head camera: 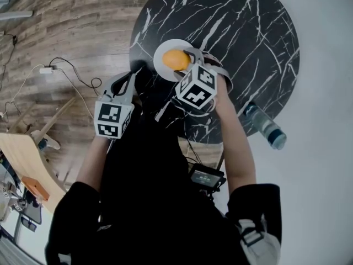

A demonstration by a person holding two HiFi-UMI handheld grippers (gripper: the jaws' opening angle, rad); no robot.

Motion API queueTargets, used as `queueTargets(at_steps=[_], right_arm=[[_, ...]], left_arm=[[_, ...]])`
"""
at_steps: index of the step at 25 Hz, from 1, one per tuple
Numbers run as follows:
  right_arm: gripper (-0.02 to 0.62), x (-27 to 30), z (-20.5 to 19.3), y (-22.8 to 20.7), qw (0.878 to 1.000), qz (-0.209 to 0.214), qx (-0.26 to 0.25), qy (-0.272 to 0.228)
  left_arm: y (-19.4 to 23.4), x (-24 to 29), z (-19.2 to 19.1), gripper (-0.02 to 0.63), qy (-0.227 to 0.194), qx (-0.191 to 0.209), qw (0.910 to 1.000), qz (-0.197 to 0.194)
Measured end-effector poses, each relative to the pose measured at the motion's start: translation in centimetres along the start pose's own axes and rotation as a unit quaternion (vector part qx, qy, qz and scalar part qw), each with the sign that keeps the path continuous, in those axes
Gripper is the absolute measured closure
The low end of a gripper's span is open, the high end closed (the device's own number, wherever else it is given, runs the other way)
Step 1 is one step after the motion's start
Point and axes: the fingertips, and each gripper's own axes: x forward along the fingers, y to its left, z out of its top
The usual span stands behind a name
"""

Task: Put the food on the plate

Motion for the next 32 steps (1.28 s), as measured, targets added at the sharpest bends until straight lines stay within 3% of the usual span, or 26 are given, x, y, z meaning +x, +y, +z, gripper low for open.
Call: queueTargets(at_steps=[13, 21, 23, 24, 26, 27, 29, 32], right_arm=[[0.273, -2.2, 0.5, 0.2, 0.996, -0.034, 0.045, -0.068], [0.275, -6.1, 1.2, 1.3, 0.974, -0.095, 0.116, -0.17], [0.29, -7.0, 0.9, 1.8, 0.965, -0.11, 0.145, -0.187], [0.339, -7.6, 0.8, 1.9, 0.959, -0.122, 0.162, -0.199], [0.472, -8.9, 0.9, 2.1, 0.937, -0.148, 0.211, -0.238], [0.578, -9.5, 1.0, 2.3, 0.922, -0.156, 0.24, -0.261], [0.598, -10.1, 1.2, 2.9, 0.895, -0.156, 0.293, -0.298], [0.598, -10.6, 1.3, 4.0, 0.873, -0.178, 0.325, -0.316]], left_arm=[[-1.7, -0.4, 0.0, 0.606, -0.001, 0.02, 0.9998, -0.009], [-3.2, -0.7, 0.8, 0.606, -0.012, 0.027, 0.9994, -0.016], [-3.6, -0.8, 1.1, 0.606, -0.017, 0.035, 0.9991, -0.02], [-3.8, -0.8, 1.3, 0.606, -0.02, 0.039, 0.9988, -0.022], [-4.2, -1.0, 1.9, 0.606, -0.029, 0.049, 0.998, -0.027], [-4.4, -1.1, 2.1, 0.606, -0.033, 0.054, 0.9976, -0.03], [-4.8, -1.4, 2.5, 0.606, -0.039, 0.061, 0.9968, -0.035], [-5.5, -2.2, 3.0, 0.606, -0.047, 0.071, 0.9954, -0.045]])
